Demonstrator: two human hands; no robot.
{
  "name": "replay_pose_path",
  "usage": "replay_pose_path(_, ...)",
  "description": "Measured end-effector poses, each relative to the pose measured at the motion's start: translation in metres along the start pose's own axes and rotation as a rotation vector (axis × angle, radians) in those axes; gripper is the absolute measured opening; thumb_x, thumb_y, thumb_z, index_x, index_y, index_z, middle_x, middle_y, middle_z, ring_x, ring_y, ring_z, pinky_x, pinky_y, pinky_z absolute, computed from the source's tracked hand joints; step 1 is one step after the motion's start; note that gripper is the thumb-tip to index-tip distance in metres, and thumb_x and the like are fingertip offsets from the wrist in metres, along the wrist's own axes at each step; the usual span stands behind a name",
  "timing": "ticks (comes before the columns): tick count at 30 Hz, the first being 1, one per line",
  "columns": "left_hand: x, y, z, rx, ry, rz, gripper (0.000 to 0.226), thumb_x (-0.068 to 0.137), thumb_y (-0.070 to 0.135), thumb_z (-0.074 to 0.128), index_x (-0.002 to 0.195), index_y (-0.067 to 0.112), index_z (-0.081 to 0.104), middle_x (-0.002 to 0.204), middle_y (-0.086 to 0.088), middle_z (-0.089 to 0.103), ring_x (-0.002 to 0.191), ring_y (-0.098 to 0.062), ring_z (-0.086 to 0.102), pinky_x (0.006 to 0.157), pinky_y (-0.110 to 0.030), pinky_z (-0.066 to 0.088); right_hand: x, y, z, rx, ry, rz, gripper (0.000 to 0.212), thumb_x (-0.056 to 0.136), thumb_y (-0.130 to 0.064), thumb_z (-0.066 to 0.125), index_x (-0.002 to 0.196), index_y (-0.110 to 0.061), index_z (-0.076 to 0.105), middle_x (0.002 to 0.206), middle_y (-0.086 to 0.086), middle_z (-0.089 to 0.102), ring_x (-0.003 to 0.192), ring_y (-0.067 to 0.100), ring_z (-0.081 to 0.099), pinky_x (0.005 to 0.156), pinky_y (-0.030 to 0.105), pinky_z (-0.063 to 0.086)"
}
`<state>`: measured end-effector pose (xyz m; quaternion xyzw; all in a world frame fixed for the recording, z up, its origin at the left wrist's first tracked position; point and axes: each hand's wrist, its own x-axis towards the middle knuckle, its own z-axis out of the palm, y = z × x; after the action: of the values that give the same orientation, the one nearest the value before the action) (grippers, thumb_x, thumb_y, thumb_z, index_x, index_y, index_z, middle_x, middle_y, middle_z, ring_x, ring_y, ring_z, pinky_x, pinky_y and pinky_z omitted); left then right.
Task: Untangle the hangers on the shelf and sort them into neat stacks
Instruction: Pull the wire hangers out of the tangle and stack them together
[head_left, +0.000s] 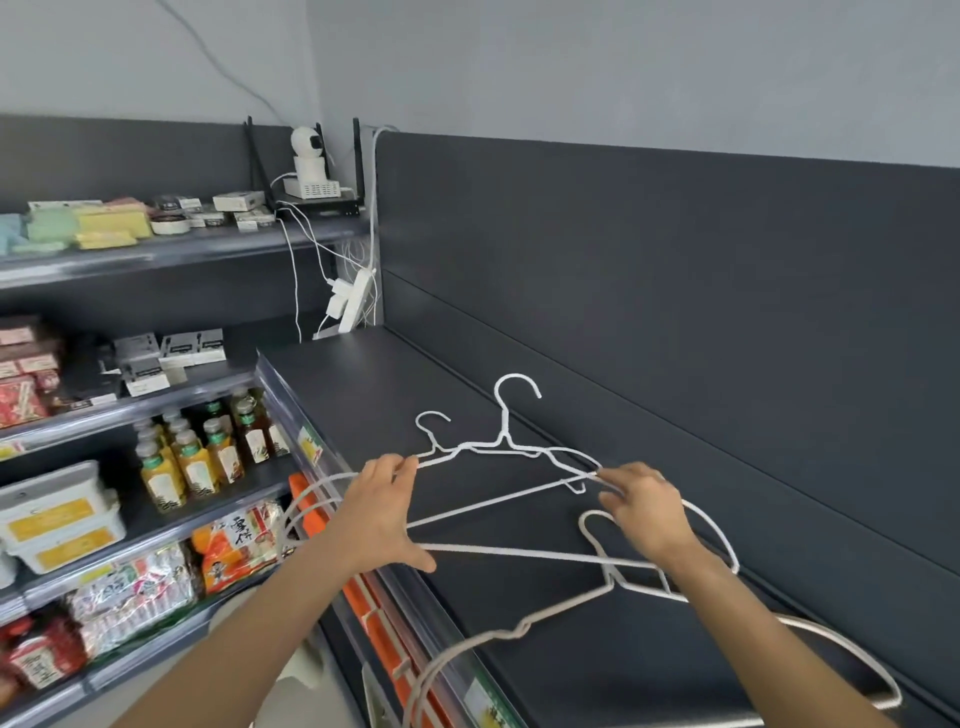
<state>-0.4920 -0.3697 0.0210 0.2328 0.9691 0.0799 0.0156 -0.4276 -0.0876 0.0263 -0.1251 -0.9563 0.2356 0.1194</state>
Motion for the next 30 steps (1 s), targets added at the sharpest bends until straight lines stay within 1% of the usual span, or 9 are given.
replay_pose_path(5,0.018,-0.028,0.006,-0.093,-0.011,-0.218,0.111,0.055,0.067,0.072,0.140,0.009,0.028,0.131,-0.007,0.036,0.123,-0.023,0.033,0.104,-0.031,0.032,0.002,-0.008,0.012,-0.055,-0.018,-0.136,0.041,0.089,-0.014,0.053,0.130,-0.009,0.049,0.136,0.005,0.047,0.125,0.025,0.042,0.107,0.028,0.030)
replay_pose_path(10,0.038,-0.038,0.020,-0.049,-0.039,-0.298,0.103,0.055,0.071,0.068,0.132,0.011,0.037,0.126,-0.007,0.041,0.119,-0.023,0.038,0.100,-0.032,0.037,-0.007,0.003,0.029,-0.033,-0.098,-0.064,0.037,0.090,-0.016,0.050,0.126,-0.012,0.052,0.131,0.003,0.051,0.122,0.021,0.045,0.102,0.027,0.035)
replay_pose_path(13,0.046,-0.040,0.028,-0.069,-0.080,-0.328,0.099,0.053,0.072,0.068,0.127,0.011,0.042,0.124,-0.007,0.043,0.118,-0.024,0.040,0.097,-0.032,0.039,-0.010,0.009,0.032,-0.041,-0.101,-0.021,0.029,0.089,-0.015,0.050,0.116,-0.009,0.059,0.123,0.005,0.055,0.117,0.021,0.049,0.096,0.027,0.040)
replay_pose_path(16,0.049,-0.042,0.037,-0.107,-0.112,-0.325,0.105,0.054,0.071,0.069,0.133,0.010,0.036,0.127,-0.010,0.041,0.122,-0.026,0.038,0.100,-0.034,0.038,-0.012,0.012,0.032,-0.046,-0.092,-0.007,0.021,0.088,-0.015,0.051,0.104,-0.008,0.063,0.113,0.006,0.058,0.109,0.022,0.053,0.089,0.028,0.042)
replay_pose_path(20,0.049,-0.043,0.041,-0.096,-0.132,-0.314,0.122,0.057,0.072,0.067,0.146,0.007,0.013,0.146,-0.016,0.028,0.135,-0.032,0.027,0.111,-0.038,0.029,-0.015,0.013,0.032,-0.048,-0.093,0.003,0.024,0.090,-0.017,0.051,0.111,-0.014,0.061,0.118,0.003,0.056,0.110,0.018,0.052,0.088,0.024,0.041)
replay_pose_path(22,0.048,-0.043,0.039,-0.075,-0.123,-0.289,0.123,0.059,0.075,0.062,0.147,0.008,0.009,0.151,-0.016,0.021,0.140,-0.032,0.021,0.114,-0.040,0.022,-0.018,0.012,0.031,-0.066,-0.108,0.013,0.025,0.090,-0.018,0.050,0.113,-0.013,0.059,0.119,0.004,0.055,0.110,0.019,0.051,0.089,0.025,0.043)
replay_pose_path(25,0.047,-0.031,0.030,-0.059,-0.044,-0.178,0.099,0.074,0.070,0.052,0.145,0.010,0.019,0.151,-0.015,0.023,0.139,-0.030,0.022,0.115,-0.039,0.021,-0.025,0.011,0.028,-0.136,-0.144,0.014,0.029,0.091,-0.022,0.050,0.118,-0.012,0.054,0.122,0.005,0.053,0.114,0.021,0.049,0.093,0.030,0.044)
replay_pose_path(28,0.045,-0.001,0.020,-0.105,0.027,-0.026,0.065,0.088,0.050,0.048,0.140,0.013,0.034,0.144,-0.010,0.036,0.133,-0.027,0.034,0.110,-0.035,0.029,-0.038,0.013,0.021,-0.200,-0.154,0.016,0.038,0.091,-0.025,0.050,0.128,-0.016,0.046,0.129,0.005,0.050,0.121,0.021,0.044,0.098,0.030,0.041)
replay_pose_path(30,0.042,0.026,0.020,-0.163,0.024,0.073,0.055,0.091,0.040,0.049,0.138,0.014,0.038,0.140,-0.008,0.042,0.130,-0.025,0.038,0.108,-0.034,0.033,-0.051,0.019,0.016,-0.226,-0.148,0.036,0.044,0.091,-0.028,0.050,0.133,-0.015,0.041,0.134,0.003,0.046,0.125,0.021,0.042,0.102,0.030,0.038)
